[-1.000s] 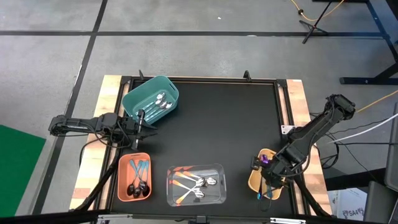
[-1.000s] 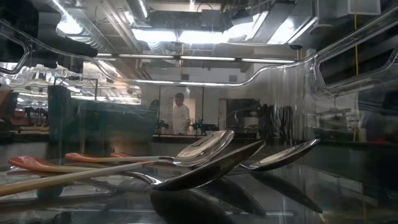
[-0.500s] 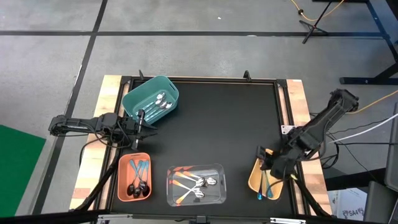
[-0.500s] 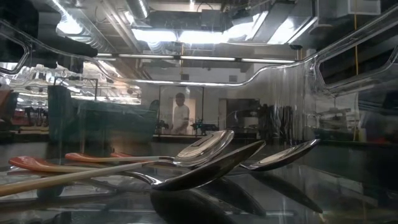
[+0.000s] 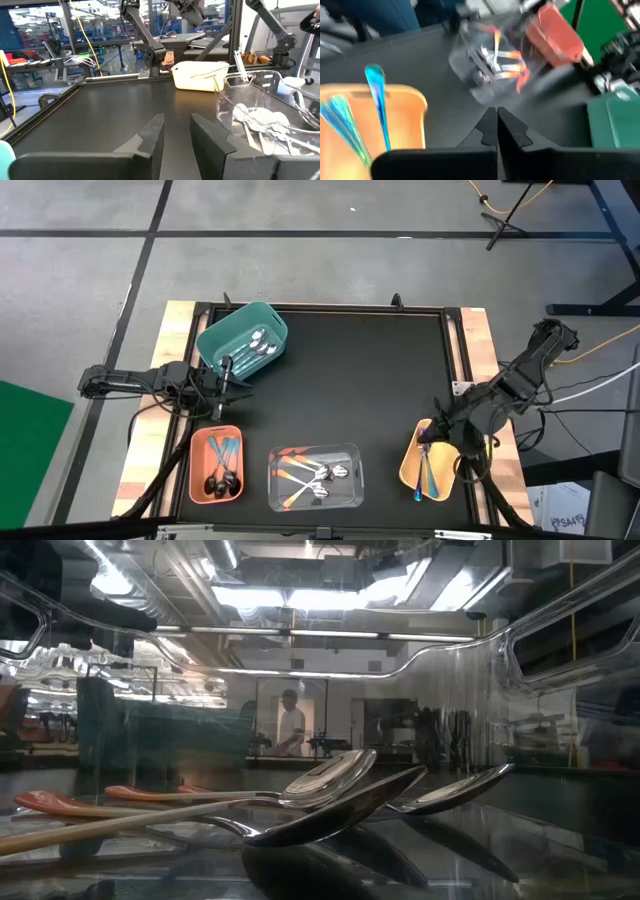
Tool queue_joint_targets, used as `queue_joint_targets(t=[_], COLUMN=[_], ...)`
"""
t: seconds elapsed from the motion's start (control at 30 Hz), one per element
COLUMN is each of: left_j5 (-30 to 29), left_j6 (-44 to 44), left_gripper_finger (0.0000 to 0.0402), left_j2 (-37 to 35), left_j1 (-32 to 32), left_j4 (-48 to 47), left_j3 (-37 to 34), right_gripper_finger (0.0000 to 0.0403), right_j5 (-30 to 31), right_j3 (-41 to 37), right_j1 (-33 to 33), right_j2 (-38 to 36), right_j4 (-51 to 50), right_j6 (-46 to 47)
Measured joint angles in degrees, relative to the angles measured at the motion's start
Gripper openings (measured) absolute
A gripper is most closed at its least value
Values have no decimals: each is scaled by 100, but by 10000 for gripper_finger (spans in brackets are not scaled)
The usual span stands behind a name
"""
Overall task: Sort silverware by color (type)
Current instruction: Put the purple spoon into the yellow bin
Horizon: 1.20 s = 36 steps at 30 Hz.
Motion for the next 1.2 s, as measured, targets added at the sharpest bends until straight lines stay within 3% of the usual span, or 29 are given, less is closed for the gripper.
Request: queue_joint_targets(t=[0.17,0.33,0.57,0.7,0.9,1.07,1.2], left_j5=[0,0,0,0,0,0,0], left_j6=[0,0,0,0,0,0,0], left_gripper_finger=[89,89,89,89,89,89,89], left_j2=[-2,-1,1,-1,-1,1,1], left_j1=[-1,-2,1,0,0,0,-1], left_j4=[-2,-2,1,-1,0,-2,-2], left_j3=[0,0,2,0,2,0,2], right_gripper_finger=[0,0,0,0,0,0,0], right_j5=[-973,-1827,-2142,-2664,-2619,-1898,-1932], right_j3=[3,4,2,2,2,0,0], right_j1=[0,2,2,113,380,496,492], right_j2=[221,1007,2142,2612,3110,3252,3252], right_j4=[738,1430,1852,1938,2027,2041,1931], right_j6=[250,274,338,427,884,903,913])
